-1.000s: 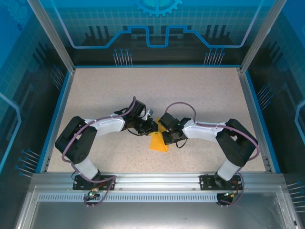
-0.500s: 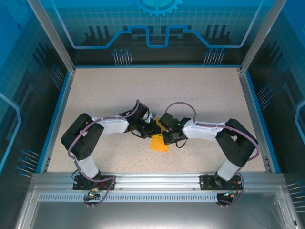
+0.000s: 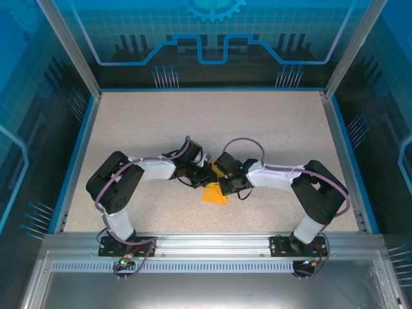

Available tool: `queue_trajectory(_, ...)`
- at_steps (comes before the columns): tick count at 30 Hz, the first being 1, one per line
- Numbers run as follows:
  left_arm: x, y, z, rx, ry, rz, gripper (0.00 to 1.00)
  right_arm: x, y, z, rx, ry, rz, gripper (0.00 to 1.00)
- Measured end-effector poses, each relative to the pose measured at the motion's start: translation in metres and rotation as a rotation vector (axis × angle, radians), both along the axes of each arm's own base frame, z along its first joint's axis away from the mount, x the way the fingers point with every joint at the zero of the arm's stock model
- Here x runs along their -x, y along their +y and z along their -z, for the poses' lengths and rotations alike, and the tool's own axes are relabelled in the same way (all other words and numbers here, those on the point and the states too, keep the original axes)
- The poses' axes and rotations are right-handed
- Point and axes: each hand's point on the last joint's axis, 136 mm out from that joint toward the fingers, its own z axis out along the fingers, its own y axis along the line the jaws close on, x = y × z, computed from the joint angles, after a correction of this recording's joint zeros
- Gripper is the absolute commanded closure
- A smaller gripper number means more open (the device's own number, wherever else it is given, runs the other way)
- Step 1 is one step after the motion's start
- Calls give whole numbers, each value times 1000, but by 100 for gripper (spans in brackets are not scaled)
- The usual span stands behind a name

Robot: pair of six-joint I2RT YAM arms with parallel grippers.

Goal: Fold a paper plane with a square sheet of paper (pick it up from the middle)
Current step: Fold the triangle a second time at the center of the table.

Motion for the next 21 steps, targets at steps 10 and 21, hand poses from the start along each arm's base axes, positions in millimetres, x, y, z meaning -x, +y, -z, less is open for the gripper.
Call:
queue_trajectory(10, 0, 2, 15, -23, 17, -6, 100, 0, 0, 0, 0, 1, 0, 95)
queue_trajectory(21, 3, 7, 28, -53, 23, -16, 100, -1, 1, 1, 1, 2, 0, 95)
